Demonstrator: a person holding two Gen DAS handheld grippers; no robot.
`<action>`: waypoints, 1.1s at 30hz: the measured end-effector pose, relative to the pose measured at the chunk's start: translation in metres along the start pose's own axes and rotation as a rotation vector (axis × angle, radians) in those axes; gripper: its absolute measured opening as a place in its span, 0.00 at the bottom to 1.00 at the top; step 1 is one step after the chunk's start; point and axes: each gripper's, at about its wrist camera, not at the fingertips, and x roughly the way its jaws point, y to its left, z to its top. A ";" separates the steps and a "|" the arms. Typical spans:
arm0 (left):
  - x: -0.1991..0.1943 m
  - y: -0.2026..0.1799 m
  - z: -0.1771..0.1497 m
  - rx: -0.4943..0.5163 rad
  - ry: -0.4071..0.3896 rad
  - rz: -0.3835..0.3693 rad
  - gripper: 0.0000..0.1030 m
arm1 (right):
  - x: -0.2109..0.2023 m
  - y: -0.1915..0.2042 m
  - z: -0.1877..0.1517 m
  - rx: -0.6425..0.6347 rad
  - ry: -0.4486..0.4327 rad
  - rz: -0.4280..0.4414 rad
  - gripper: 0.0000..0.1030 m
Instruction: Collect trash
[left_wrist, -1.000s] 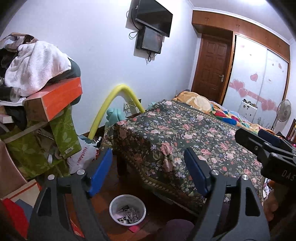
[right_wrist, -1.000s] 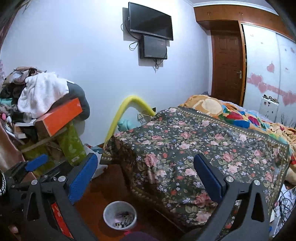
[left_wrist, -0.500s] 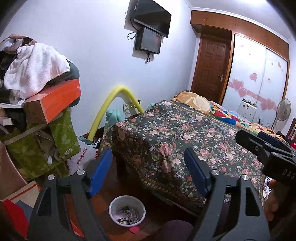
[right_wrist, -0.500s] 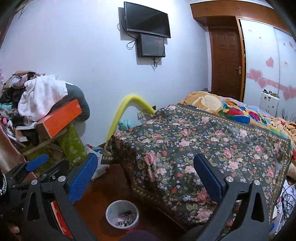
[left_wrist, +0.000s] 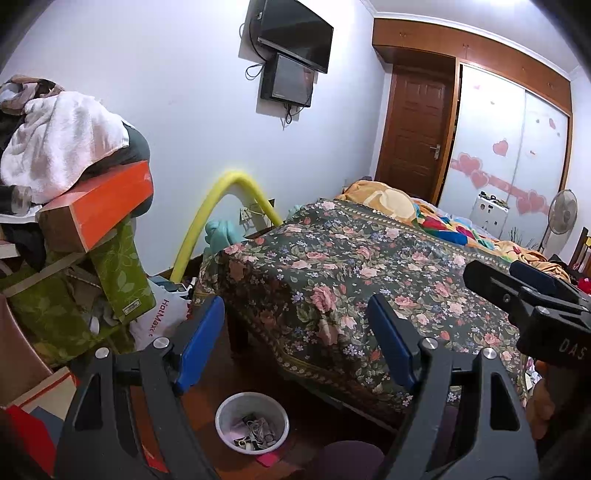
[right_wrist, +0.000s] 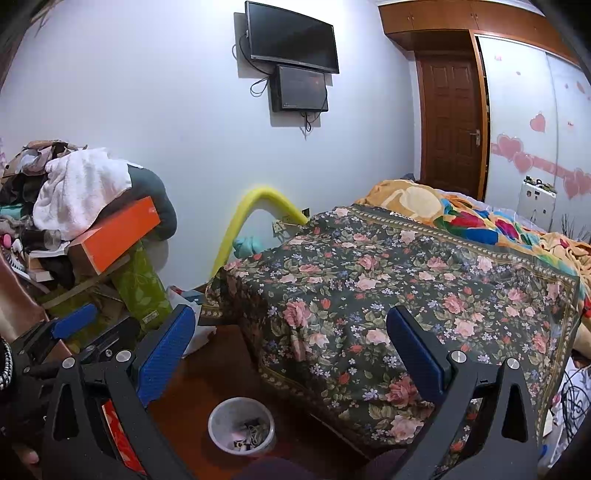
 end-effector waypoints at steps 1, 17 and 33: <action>0.000 0.000 0.000 0.001 0.001 0.000 0.77 | 0.000 0.000 0.000 0.000 0.001 -0.001 1.00; 0.004 0.002 0.000 0.000 0.008 0.006 0.77 | 0.003 -0.004 -0.002 0.011 0.008 -0.003 1.00; 0.008 0.001 0.000 0.002 0.000 0.011 0.85 | 0.003 -0.006 -0.003 0.016 0.015 -0.002 1.00</action>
